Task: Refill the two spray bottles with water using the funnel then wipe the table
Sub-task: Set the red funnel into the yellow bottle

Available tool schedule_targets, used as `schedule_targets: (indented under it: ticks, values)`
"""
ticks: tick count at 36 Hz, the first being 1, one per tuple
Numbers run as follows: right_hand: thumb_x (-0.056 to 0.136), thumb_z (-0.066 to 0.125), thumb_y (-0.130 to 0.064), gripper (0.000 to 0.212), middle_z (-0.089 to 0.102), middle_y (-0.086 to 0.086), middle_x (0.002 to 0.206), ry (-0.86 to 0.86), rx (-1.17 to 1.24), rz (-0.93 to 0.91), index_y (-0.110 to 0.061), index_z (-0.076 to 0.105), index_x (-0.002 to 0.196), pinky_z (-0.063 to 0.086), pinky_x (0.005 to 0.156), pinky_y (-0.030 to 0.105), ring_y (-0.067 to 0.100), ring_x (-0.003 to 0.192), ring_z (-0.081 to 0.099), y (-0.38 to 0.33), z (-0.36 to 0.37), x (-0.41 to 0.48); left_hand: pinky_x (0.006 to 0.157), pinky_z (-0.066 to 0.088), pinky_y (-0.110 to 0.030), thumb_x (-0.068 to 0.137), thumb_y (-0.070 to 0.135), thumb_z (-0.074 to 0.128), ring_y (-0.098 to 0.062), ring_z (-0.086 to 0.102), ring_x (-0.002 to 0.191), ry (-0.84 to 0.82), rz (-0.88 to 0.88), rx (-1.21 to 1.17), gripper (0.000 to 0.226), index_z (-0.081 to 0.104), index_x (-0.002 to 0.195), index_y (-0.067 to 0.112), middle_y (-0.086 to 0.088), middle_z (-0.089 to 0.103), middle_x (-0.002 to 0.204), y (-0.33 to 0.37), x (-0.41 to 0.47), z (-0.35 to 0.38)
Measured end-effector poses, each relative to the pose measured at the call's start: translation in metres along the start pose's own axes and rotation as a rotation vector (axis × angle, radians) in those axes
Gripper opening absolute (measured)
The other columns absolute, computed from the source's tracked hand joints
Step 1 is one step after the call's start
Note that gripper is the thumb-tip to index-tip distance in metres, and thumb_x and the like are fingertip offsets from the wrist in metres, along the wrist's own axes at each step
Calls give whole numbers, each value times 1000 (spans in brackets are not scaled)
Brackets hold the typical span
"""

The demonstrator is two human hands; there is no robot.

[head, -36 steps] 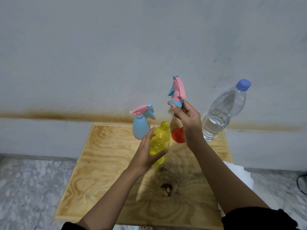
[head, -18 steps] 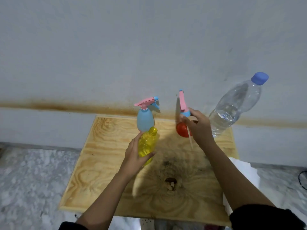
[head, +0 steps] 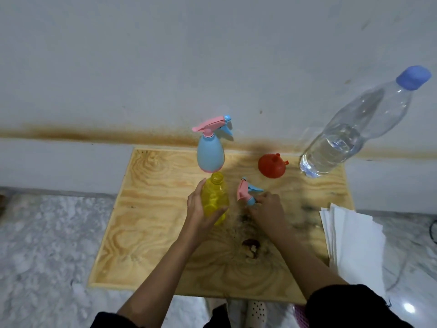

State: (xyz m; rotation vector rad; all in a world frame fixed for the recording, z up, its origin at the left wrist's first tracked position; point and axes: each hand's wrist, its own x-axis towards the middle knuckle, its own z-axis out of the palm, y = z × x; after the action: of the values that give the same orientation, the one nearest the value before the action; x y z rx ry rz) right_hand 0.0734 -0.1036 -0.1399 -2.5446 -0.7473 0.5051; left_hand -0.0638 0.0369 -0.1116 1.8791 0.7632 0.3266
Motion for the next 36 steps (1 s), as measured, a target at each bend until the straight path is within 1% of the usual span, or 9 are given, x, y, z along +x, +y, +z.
schedule_targets:
  ticks: [3,7,9,11,16,21,28,32,36]
  values:
    - [83,51,-35,41,68,7,105,19,-77,-10,-21,64,120,31,71,26,24,95,53,-2,6,1,105,32,-30,75,40,74,-13,30,131,-9,23,-45,86,14,137,41,-2,29,144,-4,4,-1]
    - [84,56,-30,38,64,11,105,17,-91,7,-17,64,120,29,71,28,28,96,49,-3,9,2,92,23,3,77,22,76,6,26,120,19,108,2,84,16,136,33,5,26,137,-8,6,-1]
    - [84,59,-28,37,63,12,103,12,-105,4,-16,64,119,29,71,29,28,96,49,-2,10,2,89,20,7,76,19,77,11,25,118,36,122,20,85,18,136,30,4,26,135,-11,5,0]
    - [84,61,-29,39,61,12,104,-4,-90,17,-18,63,121,29,72,29,27,98,47,-1,9,1,93,22,4,74,21,78,10,25,119,52,114,16,86,19,135,32,6,27,135,-15,5,-1]
    - [81,66,-27,40,59,8,109,-32,-2,29,-18,62,119,29,74,25,24,101,46,2,4,-3,105,31,-26,71,36,75,-2,29,128,52,107,-9,84,19,131,46,12,28,137,-19,5,-2]
    - [81,68,-40,42,63,3,107,13,36,-42,-14,65,113,31,75,26,19,98,50,2,-6,-5,105,30,-27,71,35,73,5,27,126,32,146,-4,84,17,134,41,10,28,138,-19,7,-1]
    - [80,71,-18,27,63,11,104,374,177,-25,-7,65,103,40,82,31,29,98,55,2,-43,30,97,30,-13,73,41,72,8,29,124,30,208,1,86,16,139,42,4,30,137,-24,9,0]
    - [76,69,-19,40,53,10,114,313,141,34,-12,60,115,42,87,35,28,108,48,1,-64,66,95,31,-10,72,46,70,18,28,122,34,219,-20,84,18,138,42,8,31,134,-28,10,1]
    - [71,74,-22,58,43,10,129,146,-53,41,-13,53,125,45,89,40,32,118,42,3,-67,92,93,34,-10,72,53,67,6,34,121,40,210,-38,80,18,135,49,9,32,132,-30,10,3]
